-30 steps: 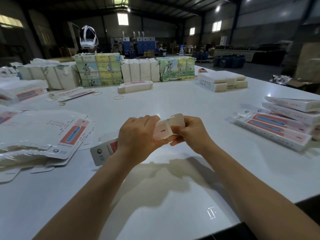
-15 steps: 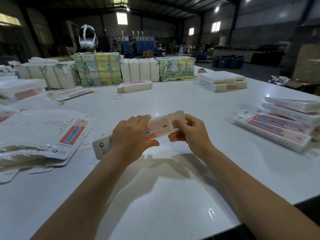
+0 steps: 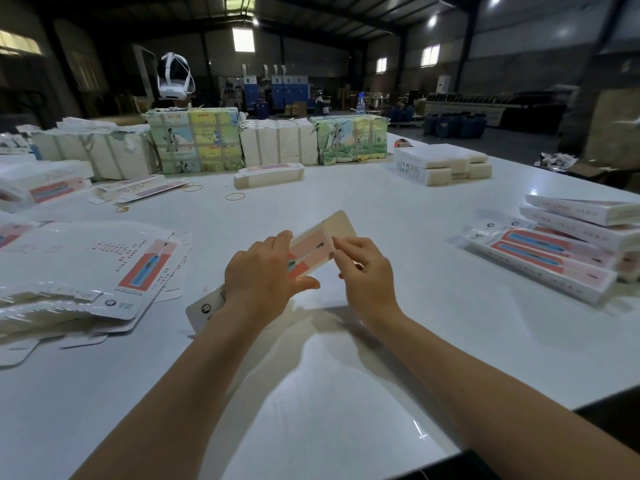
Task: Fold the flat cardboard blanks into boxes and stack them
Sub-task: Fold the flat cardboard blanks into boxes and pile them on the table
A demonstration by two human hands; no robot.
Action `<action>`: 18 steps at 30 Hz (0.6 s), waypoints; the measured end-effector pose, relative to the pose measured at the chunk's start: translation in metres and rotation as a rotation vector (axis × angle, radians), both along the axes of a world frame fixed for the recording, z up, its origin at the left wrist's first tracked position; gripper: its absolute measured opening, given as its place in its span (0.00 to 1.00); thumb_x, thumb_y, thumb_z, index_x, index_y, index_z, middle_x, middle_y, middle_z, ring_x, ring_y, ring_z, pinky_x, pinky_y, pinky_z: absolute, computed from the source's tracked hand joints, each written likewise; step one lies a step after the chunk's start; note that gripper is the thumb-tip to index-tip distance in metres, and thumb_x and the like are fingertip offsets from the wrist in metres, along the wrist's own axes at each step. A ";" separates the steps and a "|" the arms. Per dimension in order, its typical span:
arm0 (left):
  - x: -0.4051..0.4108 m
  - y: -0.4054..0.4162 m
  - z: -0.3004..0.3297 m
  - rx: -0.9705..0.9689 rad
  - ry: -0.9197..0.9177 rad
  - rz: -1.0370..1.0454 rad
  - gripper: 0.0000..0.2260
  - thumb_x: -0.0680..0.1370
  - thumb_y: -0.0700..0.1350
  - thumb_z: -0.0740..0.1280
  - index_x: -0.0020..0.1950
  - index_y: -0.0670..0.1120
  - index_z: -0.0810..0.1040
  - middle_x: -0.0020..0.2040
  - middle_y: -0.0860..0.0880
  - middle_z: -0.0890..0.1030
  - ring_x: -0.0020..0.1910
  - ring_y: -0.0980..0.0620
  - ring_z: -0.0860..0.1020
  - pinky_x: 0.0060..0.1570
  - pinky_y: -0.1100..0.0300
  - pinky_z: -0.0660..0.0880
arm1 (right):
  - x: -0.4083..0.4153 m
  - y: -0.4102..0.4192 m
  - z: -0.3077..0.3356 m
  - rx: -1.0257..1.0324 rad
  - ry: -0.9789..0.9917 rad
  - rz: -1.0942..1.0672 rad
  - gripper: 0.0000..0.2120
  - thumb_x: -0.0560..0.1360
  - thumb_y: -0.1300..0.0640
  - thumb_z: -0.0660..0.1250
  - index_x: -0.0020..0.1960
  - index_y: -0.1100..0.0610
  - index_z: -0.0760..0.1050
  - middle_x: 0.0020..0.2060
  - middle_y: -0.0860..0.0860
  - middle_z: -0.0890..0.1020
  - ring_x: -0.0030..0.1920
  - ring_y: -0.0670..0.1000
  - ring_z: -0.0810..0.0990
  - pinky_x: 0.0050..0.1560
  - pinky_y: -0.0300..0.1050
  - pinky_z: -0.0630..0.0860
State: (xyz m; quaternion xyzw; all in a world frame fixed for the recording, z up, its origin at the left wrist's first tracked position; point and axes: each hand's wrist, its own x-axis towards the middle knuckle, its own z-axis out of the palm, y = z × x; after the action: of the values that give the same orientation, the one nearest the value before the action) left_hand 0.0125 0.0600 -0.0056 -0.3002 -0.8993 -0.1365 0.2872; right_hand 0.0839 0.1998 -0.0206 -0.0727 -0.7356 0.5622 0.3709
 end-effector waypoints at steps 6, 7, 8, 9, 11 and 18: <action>-0.003 -0.003 -0.003 -0.016 -0.030 -0.088 0.34 0.66 0.68 0.69 0.65 0.50 0.69 0.53 0.51 0.79 0.44 0.49 0.76 0.41 0.58 0.71 | 0.005 0.002 0.004 0.126 0.014 -0.021 0.21 0.78 0.63 0.62 0.70 0.52 0.69 0.42 0.47 0.78 0.40 0.44 0.77 0.43 0.32 0.75; -0.004 -0.004 -0.004 -0.026 -0.035 -0.109 0.35 0.66 0.68 0.69 0.65 0.50 0.69 0.53 0.51 0.79 0.44 0.50 0.76 0.41 0.58 0.72 | 0.005 0.003 0.004 0.146 0.001 0.004 0.25 0.79 0.62 0.62 0.74 0.52 0.62 0.42 0.47 0.77 0.40 0.43 0.76 0.43 0.29 0.74; -0.004 -0.005 -0.005 -0.033 -0.045 -0.128 0.35 0.66 0.68 0.69 0.66 0.50 0.69 0.53 0.51 0.79 0.44 0.50 0.76 0.42 0.58 0.73 | 0.005 0.002 0.004 0.183 -0.011 0.024 0.26 0.79 0.61 0.61 0.76 0.52 0.59 0.43 0.47 0.76 0.41 0.43 0.76 0.43 0.28 0.73; -0.004 -0.006 -0.006 -0.035 -0.063 -0.144 0.36 0.65 0.67 0.70 0.66 0.50 0.68 0.54 0.51 0.79 0.45 0.50 0.76 0.44 0.57 0.74 | 0.006 0.002 0.003 0.225 -0.014 0.032 0.26 0.80 0.62 0.61 0.75 0.53 0.60 0.44 0.48 0.76 0.42 0.44 0.75 0.44 0.28 0.73; -0.004 -0.007 -0.006 -0.009 -0.114 -0.173 0.37 0.65 0.66 0.71 0.68 0.49 0.68 0.55 0.50 0.79 0.45 0.50 0.76 0.46 0.56 0.74 | 0.006 0.001 0.003 0.258 0.011 0.006 0.21 0.79 0.63 0.62 0.71 0.57 0.68 0.45 0.49 0.77 0.44 0.46 0.76 0.47 0.32 0.73; -0.001 -0.006 -0.004 0.060 -0.171 -0.204 0.35 0.66 0.65 0.71 0.67 0.50 0.68 0.55 0.50 0.79 0.45 0.50 0.76 0.47 0.55 0.76 | 0.007 -0.004 0.005 0.133 0.038 -0.055 0.11 0.78 0.62 0.63 0.58 0.57 0.80 0.43 0.47 0.77 0.42 0.45 0.76 0.42 0.34 0.73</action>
State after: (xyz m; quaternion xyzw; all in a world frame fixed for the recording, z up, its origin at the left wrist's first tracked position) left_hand 0.0119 0.0542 -0.0098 -0.3684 -0.8809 -0.2171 0.2029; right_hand 0.0908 0.1957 -0.0153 -0.0573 -0.7618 0.5031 0.4040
